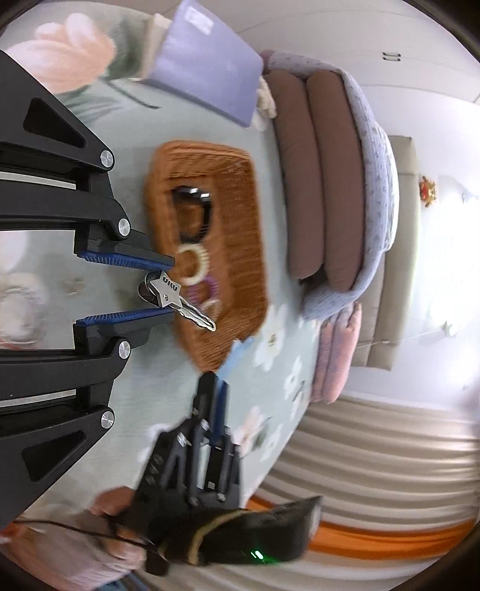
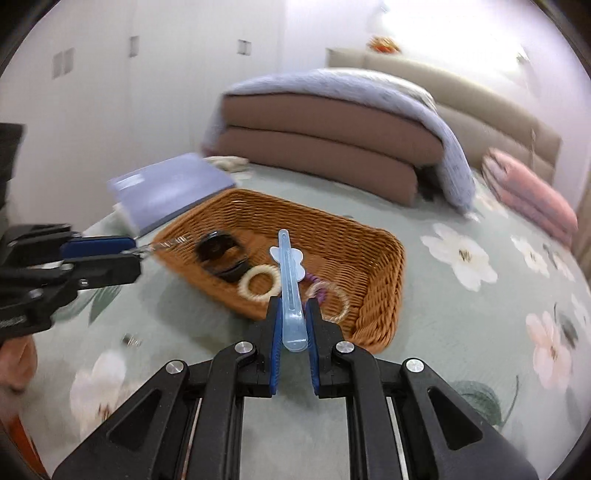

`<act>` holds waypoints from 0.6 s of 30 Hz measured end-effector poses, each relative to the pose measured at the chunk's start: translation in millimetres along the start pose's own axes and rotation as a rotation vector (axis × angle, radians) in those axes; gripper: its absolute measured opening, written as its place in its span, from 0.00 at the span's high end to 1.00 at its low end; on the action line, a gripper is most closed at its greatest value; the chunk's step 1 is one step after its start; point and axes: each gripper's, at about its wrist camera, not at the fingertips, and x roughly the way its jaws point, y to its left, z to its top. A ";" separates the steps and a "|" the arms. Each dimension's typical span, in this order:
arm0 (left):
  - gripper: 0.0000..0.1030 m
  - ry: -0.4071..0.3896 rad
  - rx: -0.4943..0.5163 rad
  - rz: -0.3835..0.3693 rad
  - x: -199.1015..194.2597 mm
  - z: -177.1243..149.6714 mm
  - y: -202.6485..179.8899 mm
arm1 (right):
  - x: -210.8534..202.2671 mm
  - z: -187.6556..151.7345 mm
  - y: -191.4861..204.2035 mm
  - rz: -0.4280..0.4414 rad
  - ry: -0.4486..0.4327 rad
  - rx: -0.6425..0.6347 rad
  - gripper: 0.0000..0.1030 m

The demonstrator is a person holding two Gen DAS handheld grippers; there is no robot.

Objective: Organize jewelry
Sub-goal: 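Drop the keys and blue hair clip into the basket, opening both tools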

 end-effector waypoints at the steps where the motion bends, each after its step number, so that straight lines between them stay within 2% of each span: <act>1: 0.79 0.000 -0.014 -0.003 6.7 9.9 2.9 | 5.9 3.8 -4.0 0.003 0.011 0.019 0.86; 7: 0.79 0.041 -0.068 -0.009 48.7 42.7 19.8 | 50.0 23.0 -31.1 0.034 0.115 0.174 0.86; 12: 0.79 0.112 -0.095 0.007 92.9 49.5 26.7 | 77.5 24.3 -42.1 0.054 0.209 0.252 0.86; 15: 0.79 0.163 -0.098 0.022 117.6 46.4 27.2 | 81.2 24.2 -43.7 0.049 0.224 0.262 0.86; 18: 0.79 0.183 -0.096 0.013 126.0 41.4 25.8 | 76.9 24.8 -44.5 0.054 0.213 0.269 0.79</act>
